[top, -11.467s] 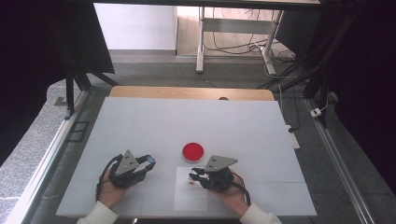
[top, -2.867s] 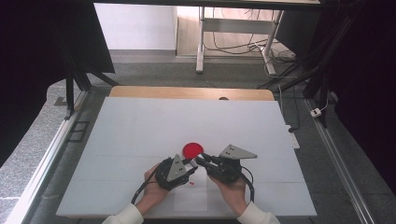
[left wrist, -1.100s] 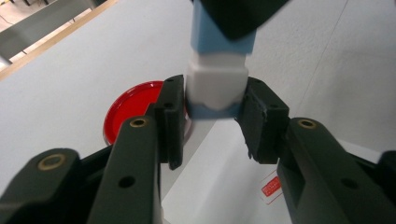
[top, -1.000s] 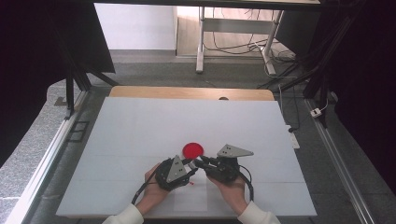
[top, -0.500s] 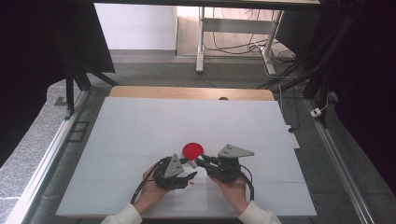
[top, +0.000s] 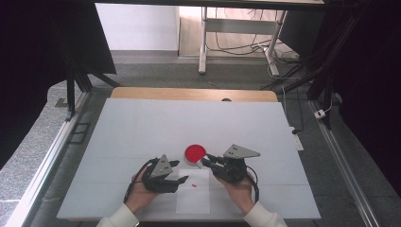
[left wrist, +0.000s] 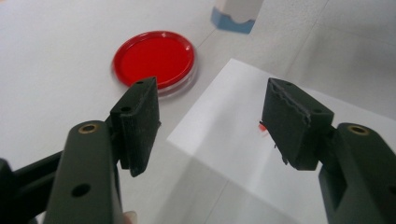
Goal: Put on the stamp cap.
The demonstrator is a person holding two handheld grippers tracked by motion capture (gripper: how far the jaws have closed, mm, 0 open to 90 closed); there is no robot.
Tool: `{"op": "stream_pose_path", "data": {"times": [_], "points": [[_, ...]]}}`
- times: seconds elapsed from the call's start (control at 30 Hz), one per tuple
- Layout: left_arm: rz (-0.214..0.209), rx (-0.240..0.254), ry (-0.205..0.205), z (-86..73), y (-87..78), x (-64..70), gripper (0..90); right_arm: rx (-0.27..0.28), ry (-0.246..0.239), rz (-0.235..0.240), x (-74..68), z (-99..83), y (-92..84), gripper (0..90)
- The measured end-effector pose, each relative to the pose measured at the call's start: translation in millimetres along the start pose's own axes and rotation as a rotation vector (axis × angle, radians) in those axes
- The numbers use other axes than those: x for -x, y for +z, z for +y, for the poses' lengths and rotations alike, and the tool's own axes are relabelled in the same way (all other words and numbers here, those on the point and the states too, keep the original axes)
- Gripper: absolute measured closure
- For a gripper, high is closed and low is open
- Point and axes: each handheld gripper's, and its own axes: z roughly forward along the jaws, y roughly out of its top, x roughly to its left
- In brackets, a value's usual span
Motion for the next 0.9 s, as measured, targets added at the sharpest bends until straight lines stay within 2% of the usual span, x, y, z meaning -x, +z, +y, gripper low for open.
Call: {"op": "stream_pose_path", "data": {"times": [0.1, 0.3, 0.5, 0.7, 0.9], "points": [[0.009, -0.002, -0.014, -5.3, -11.3, -5.5, 36.5, -0.001, -0.005, -0.007, 1.9, 0.4, -1.0, 75.3], [0.039, -0.008, -0.071, -19.1, -31.5, -19.2, 35.2, 0.000, -0.011, -0.026, 7.0, 1.5, -3.9, 75.3], [0.055, -0.012, -0.114, -30.4, -43.7, -25.0, 34.6, -0.003, -0.017, -0.042, 11.3, 2.6, -5.5, 75.3], [0.061, -0.020, -0.128, -38.4, -51.3, -26.6, 34.5, -0.027, 0.016, -0.065, 20.7, 4.1, -4.7, 75.3], [0.074, -0.023, -0.143, -42.6, -55.2, -30.0, 34.6, -0.066, 0.000, -0.085, 28.7, 3.6, -0.3, 75.3]]}}
